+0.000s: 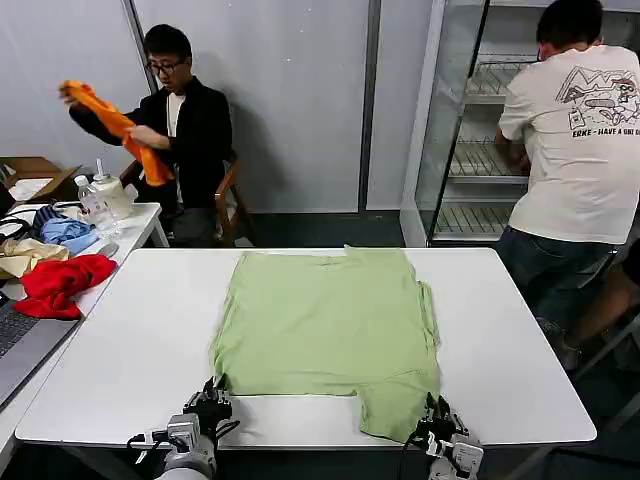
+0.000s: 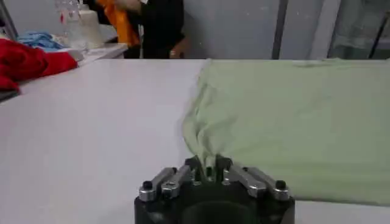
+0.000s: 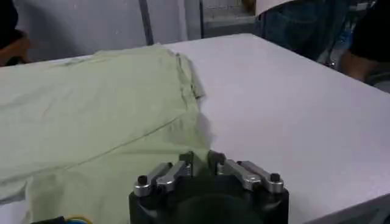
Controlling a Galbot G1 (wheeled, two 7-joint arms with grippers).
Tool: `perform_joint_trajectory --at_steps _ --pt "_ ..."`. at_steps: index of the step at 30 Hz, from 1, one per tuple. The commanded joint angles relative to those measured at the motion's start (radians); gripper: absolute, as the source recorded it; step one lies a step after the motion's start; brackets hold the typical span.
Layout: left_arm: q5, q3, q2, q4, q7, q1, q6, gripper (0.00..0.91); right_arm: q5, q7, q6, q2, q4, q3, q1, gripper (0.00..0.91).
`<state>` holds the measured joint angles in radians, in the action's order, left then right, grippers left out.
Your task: Fold and organize the clothes.
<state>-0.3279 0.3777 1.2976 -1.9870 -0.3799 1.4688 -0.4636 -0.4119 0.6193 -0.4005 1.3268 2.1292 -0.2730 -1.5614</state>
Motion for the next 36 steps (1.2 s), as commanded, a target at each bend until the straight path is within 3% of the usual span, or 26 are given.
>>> perform_joint_trajectory --at_steps 1,9,16,18,21,29,36 --pt "-0.005 0.009 0.003 -0.038 -0.002 0.018 -0.002 0.020 0.019 -0.001 0.013 0.001 0.016 -0.001 -0.007 0.000" --pt "-0.005 0.028 0.008 -0.116 -0.009 0.028 -0.001 0.020 0.075 -0.024 0.047 -0.011 0.144 0.007 -0.058 0.000" --pt "-0.005 0.025 0.010 -0.110 -0.010 0.027 0.006 0.020 0.105 -0.031 0.059 -0.012 0.154 0.005 -0.059 0.000" --pt "-0.004 0.022 0.010 -0.103 -0.010 0.026 0.008 0.020 0.113 -0.019 0.059 -0.011 0.143 0.005 -0.058 0.907" --pt "-0.003 0.018 0.009 -0.092 -0.009 0.024 0.011 0.020 0.094 0.015 0.041 -0.004 0.121 0.005 -0.053 0.907" --pt "-0.003 0.014 0.010 -0.076 -0.009 0.017 0.012 0.020 -0.095 0.095 0.005 0.019 0.019 0.009 -0.027 0.907" --pt "-0.003 0.014 0.009 -0.064 -0.008 0.010 0.011 0.020 -0.105 0.105 0.003 0.032 0.008 0.016 -0.021 0.907"
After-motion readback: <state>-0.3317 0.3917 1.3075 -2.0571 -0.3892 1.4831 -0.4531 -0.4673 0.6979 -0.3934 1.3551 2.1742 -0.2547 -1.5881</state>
